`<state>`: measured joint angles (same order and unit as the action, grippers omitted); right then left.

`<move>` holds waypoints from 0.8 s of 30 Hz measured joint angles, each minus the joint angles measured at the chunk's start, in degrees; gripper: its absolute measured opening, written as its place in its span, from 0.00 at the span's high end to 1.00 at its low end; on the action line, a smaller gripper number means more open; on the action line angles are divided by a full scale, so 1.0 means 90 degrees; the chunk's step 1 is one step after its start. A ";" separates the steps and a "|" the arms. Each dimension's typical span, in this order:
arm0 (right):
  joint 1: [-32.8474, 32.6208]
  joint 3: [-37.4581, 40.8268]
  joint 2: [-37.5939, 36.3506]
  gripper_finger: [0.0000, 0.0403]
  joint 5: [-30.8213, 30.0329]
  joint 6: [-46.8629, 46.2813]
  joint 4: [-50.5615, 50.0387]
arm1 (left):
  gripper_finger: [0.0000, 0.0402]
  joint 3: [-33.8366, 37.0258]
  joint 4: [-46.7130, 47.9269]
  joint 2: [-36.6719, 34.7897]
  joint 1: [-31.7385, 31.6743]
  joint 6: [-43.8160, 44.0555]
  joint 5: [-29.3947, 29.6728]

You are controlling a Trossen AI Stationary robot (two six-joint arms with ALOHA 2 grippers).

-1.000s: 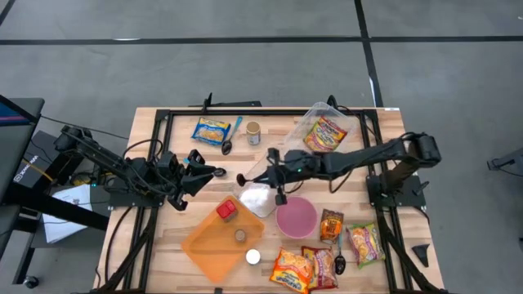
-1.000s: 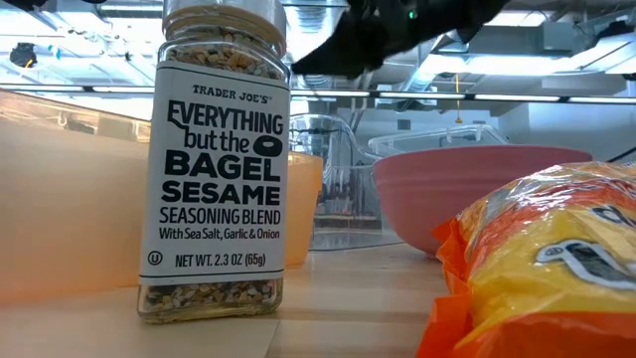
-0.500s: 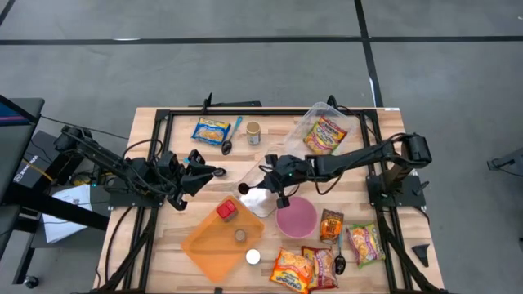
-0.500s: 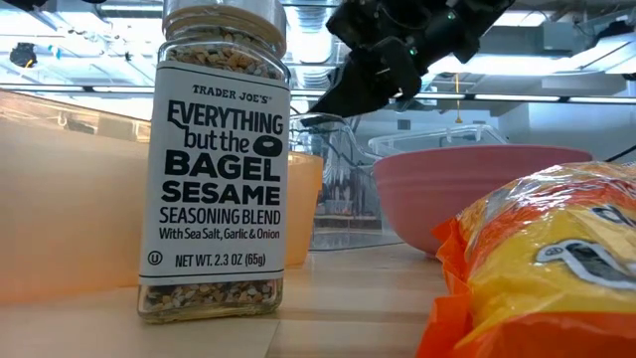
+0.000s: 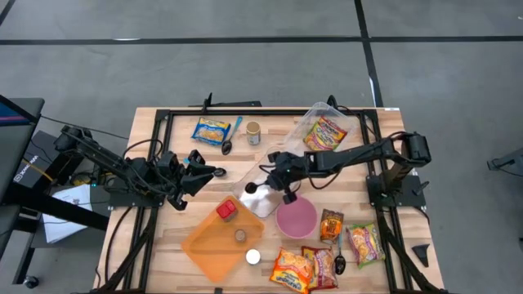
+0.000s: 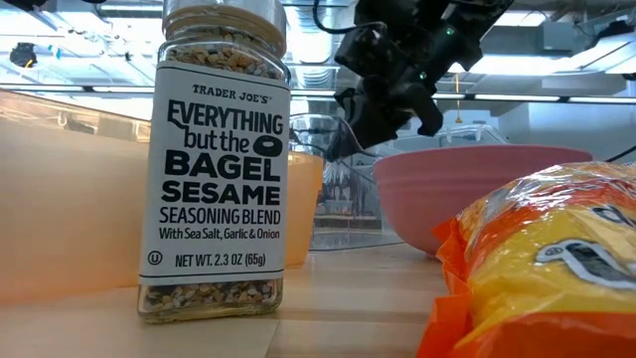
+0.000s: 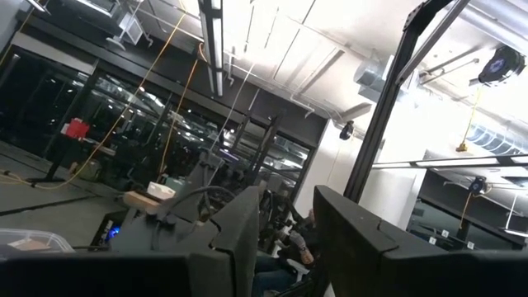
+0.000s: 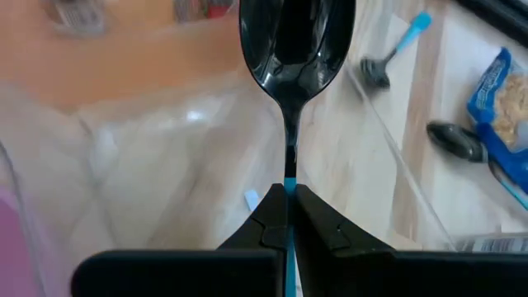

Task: Pick & Place Food Item
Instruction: Put the blue spoon into the transparent bin, then put the green noodle pack into the transparent container

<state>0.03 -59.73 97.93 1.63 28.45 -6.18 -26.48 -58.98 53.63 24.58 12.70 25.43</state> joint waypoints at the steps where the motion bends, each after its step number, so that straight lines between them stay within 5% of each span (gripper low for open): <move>1: 0.0016 0.0000 0.0000 1.00 0.0000 0.0054 -0.0027 | 0.72 0.0000 0.0002 0.0000 0.0000 0.0001 0.0000; 13: 0.0047 0.0000 0.0000 0.99 -0.0003 -0.0033 -0.0140 | 0.72 0.0000 0.0000 0.0000 0.0000 0.0002 0.0000; 24: 0.0047 0.0000 -0.0002 0.86 -0.0015 -0.0180 -0.0194 | 0.72 0.0000 0.0002 0.0000 0.0000 0.0002 0.0000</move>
<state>0.45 -59.72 97.91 1.50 26.84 -7.92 -26.48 -58.96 53.63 24.58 12.71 25.43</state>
